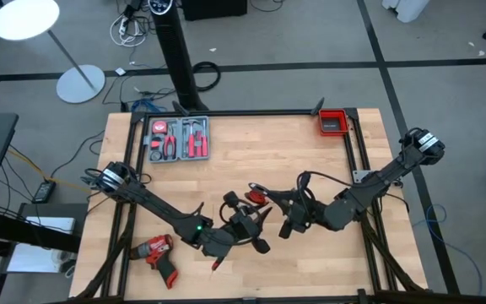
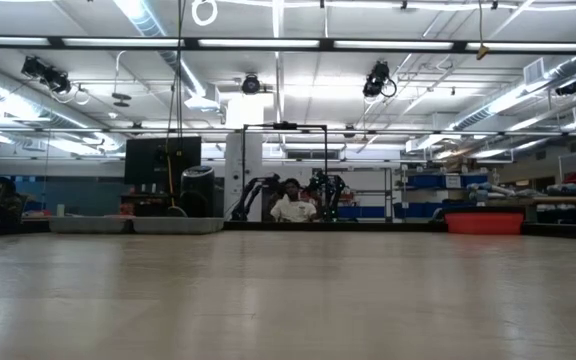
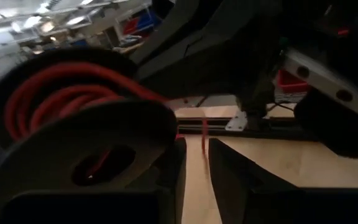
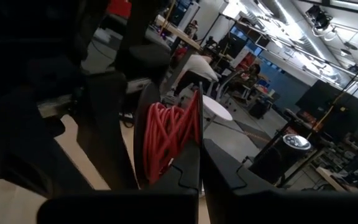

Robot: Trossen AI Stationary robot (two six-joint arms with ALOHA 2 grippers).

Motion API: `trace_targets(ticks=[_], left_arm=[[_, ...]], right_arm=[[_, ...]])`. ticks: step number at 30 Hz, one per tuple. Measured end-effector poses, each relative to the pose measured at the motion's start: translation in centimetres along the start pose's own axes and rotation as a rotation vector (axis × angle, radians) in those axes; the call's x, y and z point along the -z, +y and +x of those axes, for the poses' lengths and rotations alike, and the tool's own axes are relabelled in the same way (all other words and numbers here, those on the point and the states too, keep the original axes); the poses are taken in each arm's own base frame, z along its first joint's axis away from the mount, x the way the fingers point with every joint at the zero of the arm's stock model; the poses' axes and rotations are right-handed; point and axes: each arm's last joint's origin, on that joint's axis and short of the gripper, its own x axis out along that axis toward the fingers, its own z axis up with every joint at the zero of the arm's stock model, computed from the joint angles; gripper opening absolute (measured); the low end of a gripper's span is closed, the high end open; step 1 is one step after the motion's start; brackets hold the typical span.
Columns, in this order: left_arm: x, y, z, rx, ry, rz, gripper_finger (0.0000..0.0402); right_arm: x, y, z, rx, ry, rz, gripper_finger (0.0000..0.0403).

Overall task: Coil cords
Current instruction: Coil the red wire on the black spool

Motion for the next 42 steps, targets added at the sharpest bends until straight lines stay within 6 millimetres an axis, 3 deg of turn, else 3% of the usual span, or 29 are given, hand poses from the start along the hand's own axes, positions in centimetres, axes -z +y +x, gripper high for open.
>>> trace_targets(ticks=[14,27,36,42], left_arm=[[1.7,-0.7,0.3,0.243,0.108,-0.231,0.0074],[1.4,0.0,1.6,0.234,0.100,-0.353,0.0079],[1.5,0.4,2.7,0.246,0.104,-0.450,0.0132],[2.0,0.4,3.4,0.232,0.107,-0.447,0.0137]], right_arm=[[-0.4,0.1,-1.1,0.032,0.010,-0.062,0.0003],[-1.3,-0.7,-2.7,0.029,-0.017,-0.042,0.0003],[-1.3,-0.7,-2.7,0.031,-0.020,-0.040,0.0003],[-1.5,-0.7,-2.7,0.018,-0.038,-0.023,0.0003]])
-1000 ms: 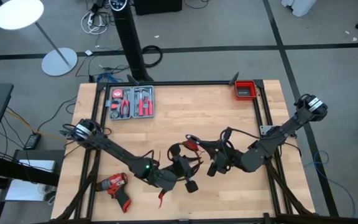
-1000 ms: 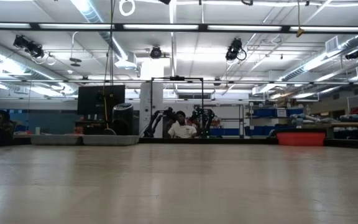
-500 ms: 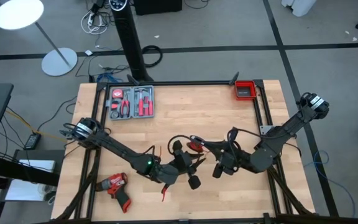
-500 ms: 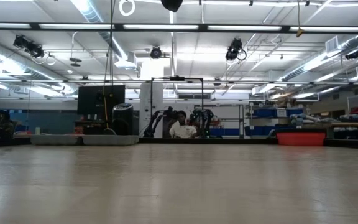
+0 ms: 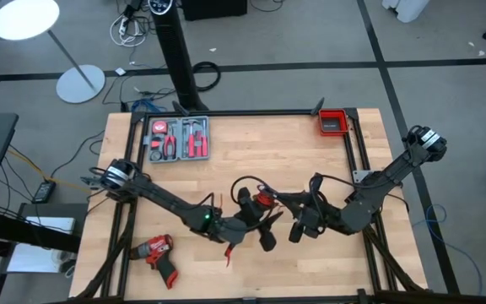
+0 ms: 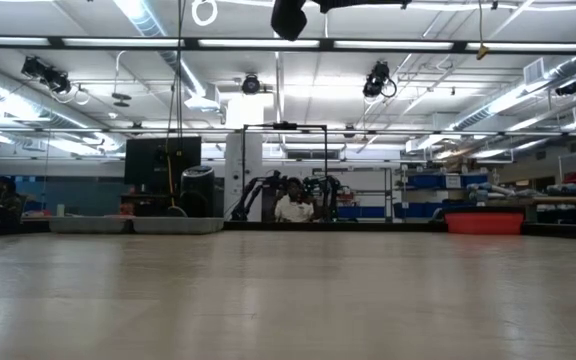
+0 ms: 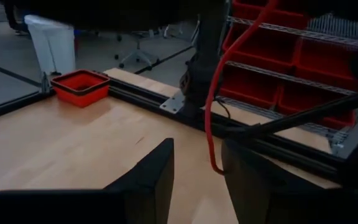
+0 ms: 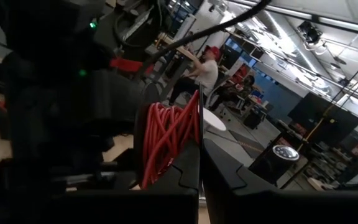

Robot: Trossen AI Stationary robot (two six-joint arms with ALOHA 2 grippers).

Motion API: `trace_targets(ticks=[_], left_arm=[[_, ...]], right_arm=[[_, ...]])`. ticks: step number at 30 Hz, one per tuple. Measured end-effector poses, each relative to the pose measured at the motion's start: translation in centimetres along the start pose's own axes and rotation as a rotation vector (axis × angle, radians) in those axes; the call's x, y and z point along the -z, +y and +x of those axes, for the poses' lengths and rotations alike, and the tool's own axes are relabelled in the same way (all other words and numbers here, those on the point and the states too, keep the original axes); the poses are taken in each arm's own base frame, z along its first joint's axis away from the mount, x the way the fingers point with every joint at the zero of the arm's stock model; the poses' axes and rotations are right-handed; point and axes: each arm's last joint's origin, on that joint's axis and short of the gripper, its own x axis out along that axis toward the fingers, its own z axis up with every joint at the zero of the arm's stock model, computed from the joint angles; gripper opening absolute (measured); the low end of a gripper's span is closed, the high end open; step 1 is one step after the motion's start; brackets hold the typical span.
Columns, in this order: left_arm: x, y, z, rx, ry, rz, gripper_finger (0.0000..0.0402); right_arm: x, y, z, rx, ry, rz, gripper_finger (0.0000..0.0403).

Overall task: Coil cords
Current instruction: Coil the red wire on the black spool

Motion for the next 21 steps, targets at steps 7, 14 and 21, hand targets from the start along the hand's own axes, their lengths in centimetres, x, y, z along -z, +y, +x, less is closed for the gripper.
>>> trace_targets(ticks=[7,14,21], left_arm=[[0.4,0.3,0.4,-0.038,0.005,0.026,0.0104],[0.8,0.3,-0.1,-0.145,0.000,0.188,0.0007],[0.9,1.4,0.3,-0.292,0.004,0.304,0.0002]], right_arm=[[0.0,0.0,0.0,-0.002,0.000,-0.003,0.0002],[-0.2,0.3,-0.7,0.001,-0.002,-0.003,0.0002],[-0.6,0.5,-1.5,-0.031,-0.033,0.051,0.0001]])
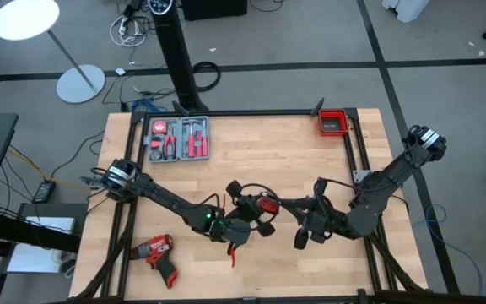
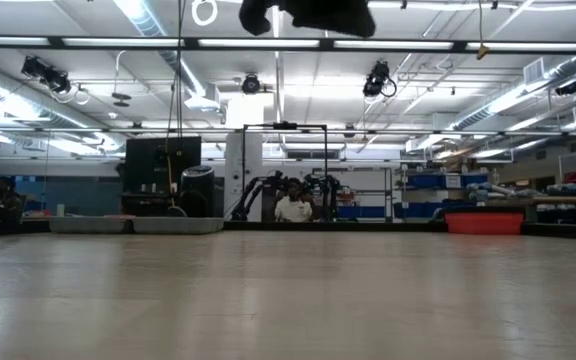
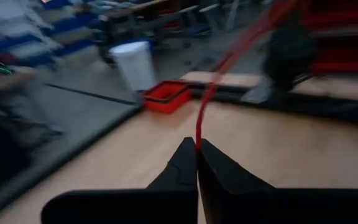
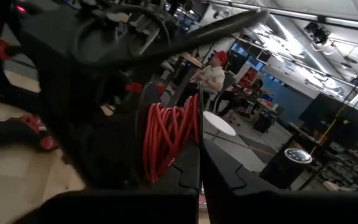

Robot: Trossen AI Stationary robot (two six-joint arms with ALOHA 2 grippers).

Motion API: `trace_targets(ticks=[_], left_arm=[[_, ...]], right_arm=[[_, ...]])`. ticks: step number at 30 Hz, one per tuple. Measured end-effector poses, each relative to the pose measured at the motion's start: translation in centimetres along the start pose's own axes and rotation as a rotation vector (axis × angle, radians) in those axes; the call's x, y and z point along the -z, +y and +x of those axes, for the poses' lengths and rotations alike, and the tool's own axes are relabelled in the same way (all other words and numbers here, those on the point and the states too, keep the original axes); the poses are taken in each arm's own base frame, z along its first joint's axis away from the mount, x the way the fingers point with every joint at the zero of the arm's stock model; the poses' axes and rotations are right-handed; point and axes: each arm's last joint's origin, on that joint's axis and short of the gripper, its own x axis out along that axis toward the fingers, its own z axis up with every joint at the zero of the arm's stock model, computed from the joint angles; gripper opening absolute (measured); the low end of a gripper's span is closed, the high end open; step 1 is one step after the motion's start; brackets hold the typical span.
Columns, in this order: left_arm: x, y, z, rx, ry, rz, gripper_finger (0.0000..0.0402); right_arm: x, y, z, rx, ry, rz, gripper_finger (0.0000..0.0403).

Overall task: Coil cords
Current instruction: Coil the red wire on the black spool

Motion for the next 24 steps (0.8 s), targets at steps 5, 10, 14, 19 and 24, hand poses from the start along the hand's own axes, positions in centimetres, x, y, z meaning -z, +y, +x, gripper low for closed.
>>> trace_targets(ticks=[5,10,14,19,24], left_arm=[[-0.3,0.0,-1.0,-0.077,-0.016,0.145,0.0001],[-0.7,-0.7,-3.1,-0.054,-0.032,0.203,0.0001],[-0.7,-1.1,-3.8,-0.028,-0.042,0.180,0.0000],[-0.8,-1.4,-4.1,0.061,-0.041,0.113,0.0000],[-0.8,-1.6,-4.1,0.121,-0.035,0.065,0.0000]], right_arm=[[0.1,0.8,-1.5,-0.020,0.020,-0.053,0.0001],[1.1,1.7,-3.1,-0.005,0.087,-0.159,0.0001],[2.1,2.0,-3.4,-0.020,0.124,-0.191,0.0001],[3.4,1.8,-2.7,-0.010,0.182,-0.227,0.0001],[4.4,1.6,-1.8,-0.048,0.226,-0.293,0.0001]])
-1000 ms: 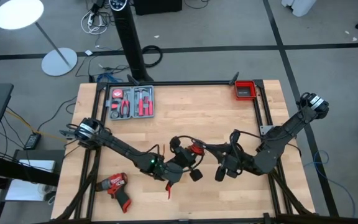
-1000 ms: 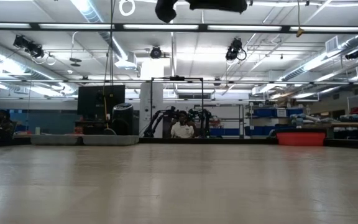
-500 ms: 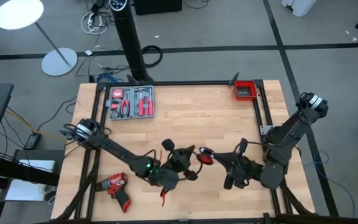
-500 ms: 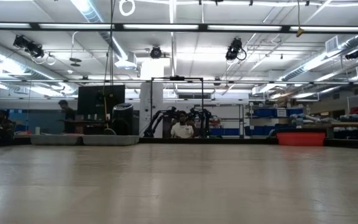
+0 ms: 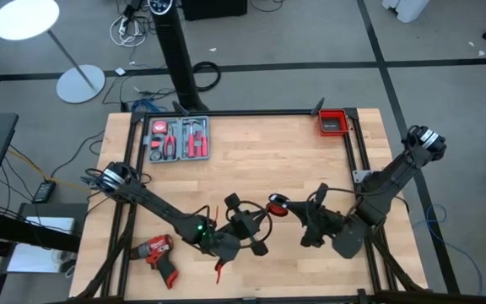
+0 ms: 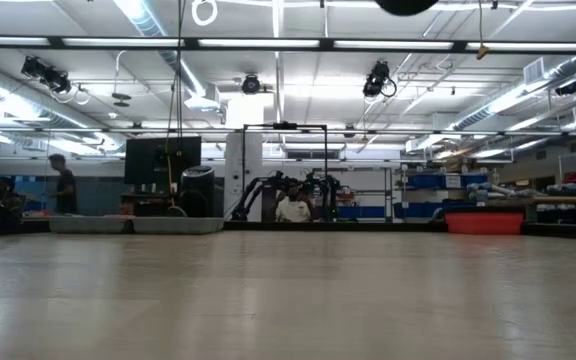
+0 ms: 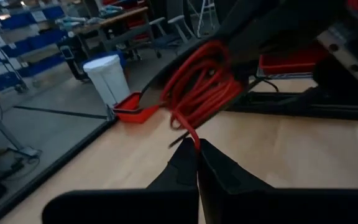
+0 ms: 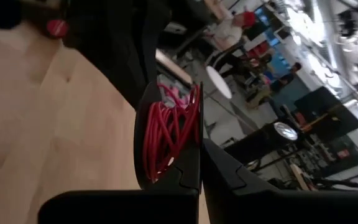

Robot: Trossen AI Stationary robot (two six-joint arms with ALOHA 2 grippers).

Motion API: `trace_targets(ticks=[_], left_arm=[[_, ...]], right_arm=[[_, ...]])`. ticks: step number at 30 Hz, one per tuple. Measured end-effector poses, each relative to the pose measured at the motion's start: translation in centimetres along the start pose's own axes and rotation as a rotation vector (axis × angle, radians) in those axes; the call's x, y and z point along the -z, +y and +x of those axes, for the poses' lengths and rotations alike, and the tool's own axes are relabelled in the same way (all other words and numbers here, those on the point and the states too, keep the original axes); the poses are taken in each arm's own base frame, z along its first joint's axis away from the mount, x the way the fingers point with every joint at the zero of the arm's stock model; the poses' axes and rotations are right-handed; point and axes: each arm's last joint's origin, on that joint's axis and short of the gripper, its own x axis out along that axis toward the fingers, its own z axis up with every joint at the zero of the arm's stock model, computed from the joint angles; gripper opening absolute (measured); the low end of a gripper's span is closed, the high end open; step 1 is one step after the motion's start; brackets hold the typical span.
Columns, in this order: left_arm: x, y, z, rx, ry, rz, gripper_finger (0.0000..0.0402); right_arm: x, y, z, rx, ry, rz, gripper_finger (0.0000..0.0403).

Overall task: Coil cords
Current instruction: Coil the red wire on the black spool

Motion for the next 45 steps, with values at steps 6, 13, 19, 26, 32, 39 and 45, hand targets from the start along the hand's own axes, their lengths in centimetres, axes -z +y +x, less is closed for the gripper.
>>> trace_targets(ticks=[6,13,19,26,32,39,45], left_arm=[[-0.1,0.0,0.0,0.007,-0.007,-0.013,0.0000],[-0.5,0.2,0.5,0.022,-0.023,-0.050,0.0000],[-0.5,0.6,1.4,0.050,-0.015,-0.100,0.0000],[-0.3,0.7,1.6,0.076,0.001,-0.117,0.0011],[0.8,0.6,1.5,0.111,0.079,-0.167,0.0036],[2.3,-0.2,2.4,0.134,0.109,-0.169,0.0028],[3.7,-0.6,3.3,0.127,0.128,-0.159,0.0024]], right_arm=[[0.7,-0.4,1.4,-0.026,0.046,-0.011,0.0000],[0.8,-0.3,3.1,-0.032,0.069,0.013,0.0000],[0.9,0.3,4.4,-0.010,0.089,0.016,0.0000],[0.8,0.4,4.2,-0.036,0.074,0.027,0.0000],[1.2,1.1,3.6,-0.128,0.088,0.104,0.0000],[3.1,2.5,3.7,-0.206,0.092,0.158,0.0000],[4.7,3.5,3.8,-0.235,0.089,0.162,0.0000]])
